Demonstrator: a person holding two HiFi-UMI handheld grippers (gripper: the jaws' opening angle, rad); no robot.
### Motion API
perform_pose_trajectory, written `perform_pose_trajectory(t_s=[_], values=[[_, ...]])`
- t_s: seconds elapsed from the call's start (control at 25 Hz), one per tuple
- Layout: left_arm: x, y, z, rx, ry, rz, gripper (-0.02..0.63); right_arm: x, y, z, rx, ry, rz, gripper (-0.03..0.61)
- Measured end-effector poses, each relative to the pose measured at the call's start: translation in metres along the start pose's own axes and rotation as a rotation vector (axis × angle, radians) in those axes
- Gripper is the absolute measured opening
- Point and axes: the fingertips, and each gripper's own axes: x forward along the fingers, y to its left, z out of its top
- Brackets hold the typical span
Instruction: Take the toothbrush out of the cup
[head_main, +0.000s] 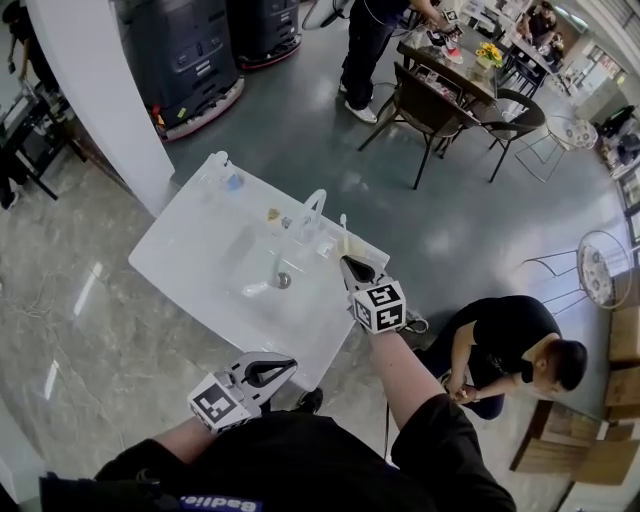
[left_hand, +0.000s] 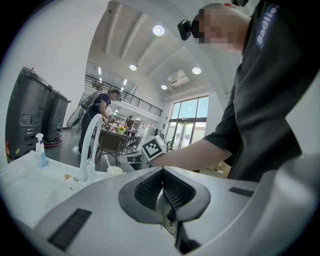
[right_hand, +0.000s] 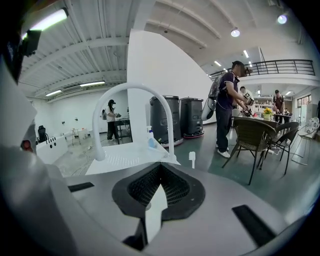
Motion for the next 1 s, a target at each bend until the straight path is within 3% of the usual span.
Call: perform_pose_trajectory(t_s=[1.0], values=[[-0.02, 0.021, -0.02, -0.093, 0.016, 0.081, 0.009, 0.074, -0.059, -0.028, -0.012, 0.157, -0.101, 0.009]])
